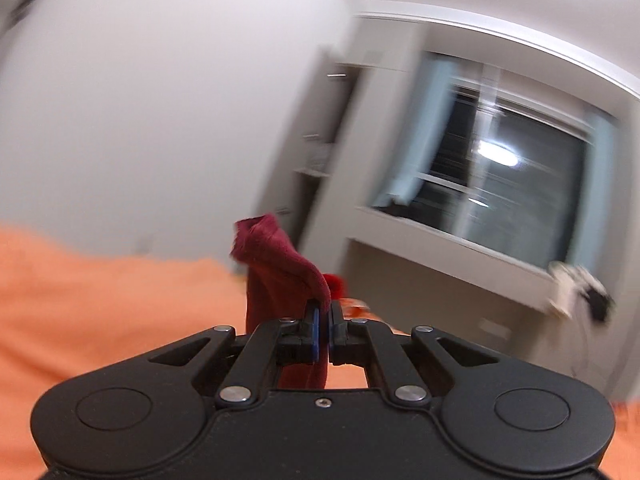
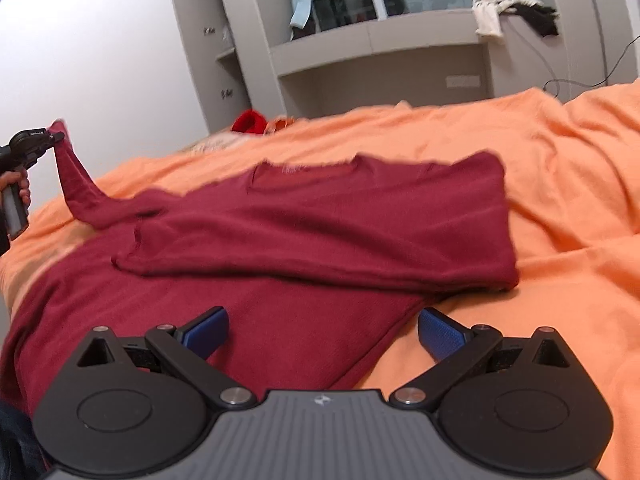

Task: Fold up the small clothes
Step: 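Carry the sleeve with the left gripper across the shirt and release it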

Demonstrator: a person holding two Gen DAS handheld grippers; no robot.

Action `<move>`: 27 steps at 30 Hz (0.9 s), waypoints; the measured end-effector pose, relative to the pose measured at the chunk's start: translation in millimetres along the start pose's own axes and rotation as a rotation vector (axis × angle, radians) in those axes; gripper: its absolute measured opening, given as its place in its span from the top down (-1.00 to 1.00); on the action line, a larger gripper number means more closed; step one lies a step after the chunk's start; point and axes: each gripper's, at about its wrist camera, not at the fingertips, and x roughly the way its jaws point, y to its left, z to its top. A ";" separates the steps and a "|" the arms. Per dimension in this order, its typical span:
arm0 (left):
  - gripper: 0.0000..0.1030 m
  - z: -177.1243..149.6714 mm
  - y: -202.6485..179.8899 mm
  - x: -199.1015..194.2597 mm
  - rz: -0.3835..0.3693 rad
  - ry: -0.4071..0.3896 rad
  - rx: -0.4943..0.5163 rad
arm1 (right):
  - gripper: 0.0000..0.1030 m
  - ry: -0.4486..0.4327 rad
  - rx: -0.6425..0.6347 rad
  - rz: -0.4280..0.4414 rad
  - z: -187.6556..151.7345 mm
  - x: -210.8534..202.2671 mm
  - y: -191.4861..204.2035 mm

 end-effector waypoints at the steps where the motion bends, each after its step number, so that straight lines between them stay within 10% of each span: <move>1: 0.94 2.0 -16.7 -6.0 -0.032 -0.001 0.034 | -1.00 -0.021 0.013 0.006 2.7 -4.8 -1.2; 9: 0.93 -16.5 -151.6 -45.1 -0.268 0.032 0.225 | -1.00 -0.133 0.062 0.012 22.0 -30.8 -7.4; 17: 0.93 -117.2 -262.0 -86.7 -0.508 0.168 0.284 | -1.00 -0.174 0.079 -0.019 29.6 -37.0 -14.6; 27: 0.89 -244.9 -266.1 -114.3 -0.640 0.398 0.371 | -1.00 -0.132 0.055 -0.036 22.7 -23.2 -10.7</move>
